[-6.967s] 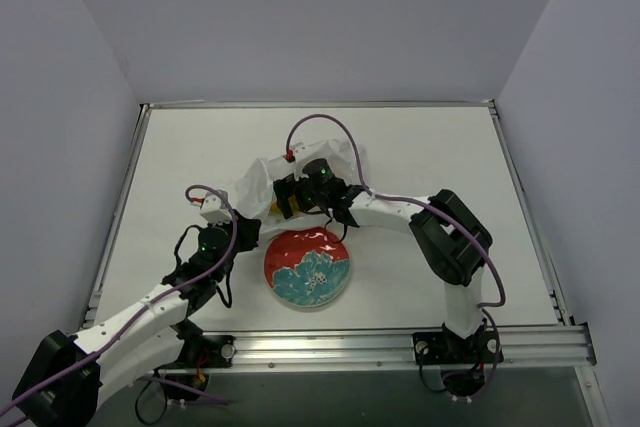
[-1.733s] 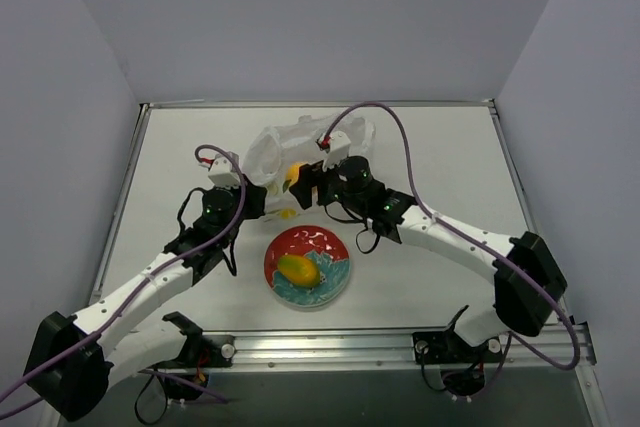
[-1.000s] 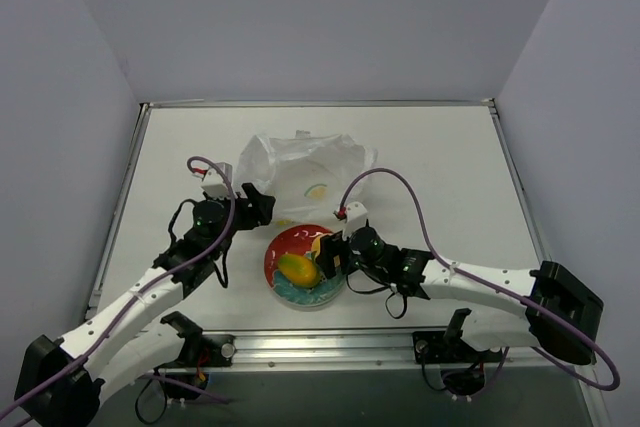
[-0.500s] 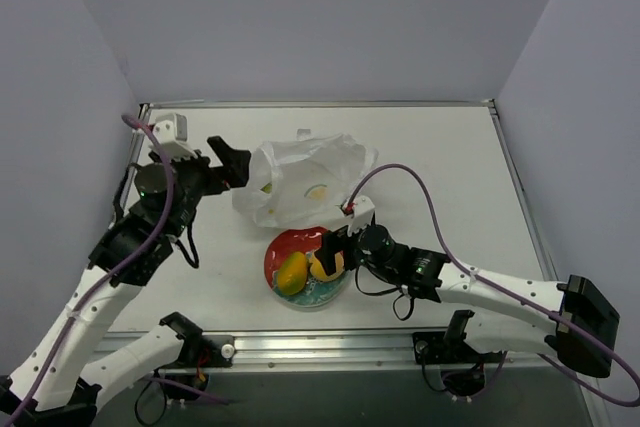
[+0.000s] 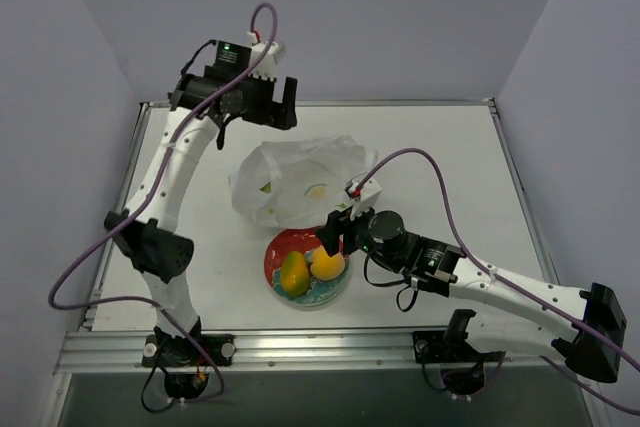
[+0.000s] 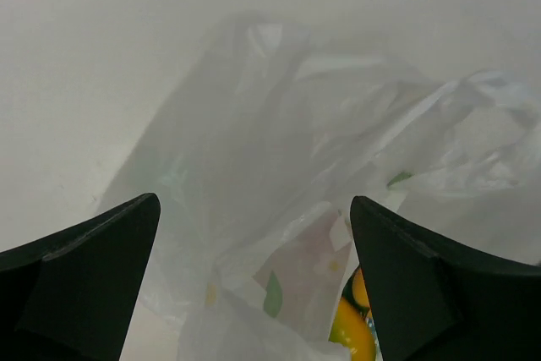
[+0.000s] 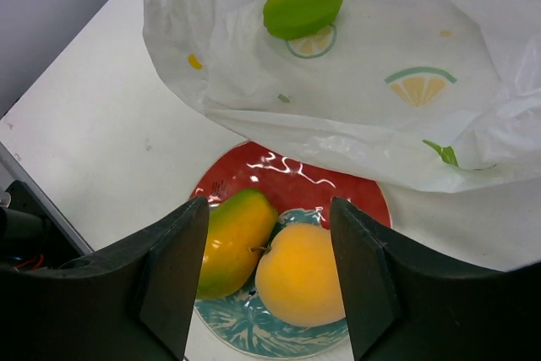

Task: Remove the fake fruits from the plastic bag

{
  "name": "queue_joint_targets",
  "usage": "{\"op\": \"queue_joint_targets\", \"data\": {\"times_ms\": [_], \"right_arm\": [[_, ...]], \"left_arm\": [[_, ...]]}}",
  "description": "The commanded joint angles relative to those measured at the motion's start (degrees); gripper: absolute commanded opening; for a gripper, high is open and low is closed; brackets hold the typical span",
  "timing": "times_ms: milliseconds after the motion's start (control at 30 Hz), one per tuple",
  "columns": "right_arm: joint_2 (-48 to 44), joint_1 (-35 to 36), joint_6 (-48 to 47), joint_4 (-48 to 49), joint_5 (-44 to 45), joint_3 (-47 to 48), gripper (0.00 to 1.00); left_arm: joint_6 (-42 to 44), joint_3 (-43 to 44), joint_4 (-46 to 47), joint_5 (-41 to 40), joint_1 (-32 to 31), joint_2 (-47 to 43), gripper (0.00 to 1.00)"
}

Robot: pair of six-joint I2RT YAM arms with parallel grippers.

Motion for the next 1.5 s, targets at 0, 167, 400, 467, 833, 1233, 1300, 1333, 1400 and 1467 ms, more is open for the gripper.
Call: {"op": "queue_joint_targets", "data": {"times_ms": [0, 167, 400, 467, 833, 1233, 1300, 1333, 1400, 1467], "right_arm": [[0.87, -0.20, -1.35, 0.23, 0.61, 2.46, 0.55], [2.98, -0.73, -2.14, 1.37, 0.17, 3.34, 0.59], [13.14, -3.36, -1.97, 6.47, 0.44, 5.71, 0.64], [16.50, -5.20, -1.88, 9.71, -1.93, 6.76, 0.64], [38.57, -12.51, -3.90, 15.17, -5.81, 15.47, 0.28], [33.75, -9.44, 1.72, 19.57, -3.35, 3.26, 0.00], [32.43, -8.47, 1.64, 18.79, -3.17, 3.17, 0.00], [32.08, -8.03, 1.46, 18.35, -2.65, 3.43, 0.00], [30.67, -7.50, 1.11, 17.38, -2.12, 4.65, 0.00], [29.88, -7.50, 0.50, 15.80, -1.24, 5.88, 0.02]], "left_arm": [[5.71, 0.63, -13.97, 12.03, -0.15, 2.26, 0.94], [8.26, -5.35, -13.79, 4.48, -1.56, 1.91, 0.94], [8.97, -16.07, -10.02, -1.50, -1.73, -0.81, 0.95], [8.97, -18.71, -8.87, -4.92, -1.73, -1.69, 0.90], [8.62, -23.11, 0.42, -23.64, -2.26, -1.33, 0.02], [4.23, -34.71, 25.30, -40.95, -1.91, -7.84, 0.02], [3.61, -36.03, 27.78, -43.07, -1.30, -8.02, 0.02], [3.35, -36.03, 28.57, -43.17, -0.95, -7.76, 0.02], [3.26, -36.03, 29.89, -44.92, -0.59, -7.23, 0.02], [3.08, -36.04, 31.65, -42.04, -0.07, -7.23, 0.02]]}}
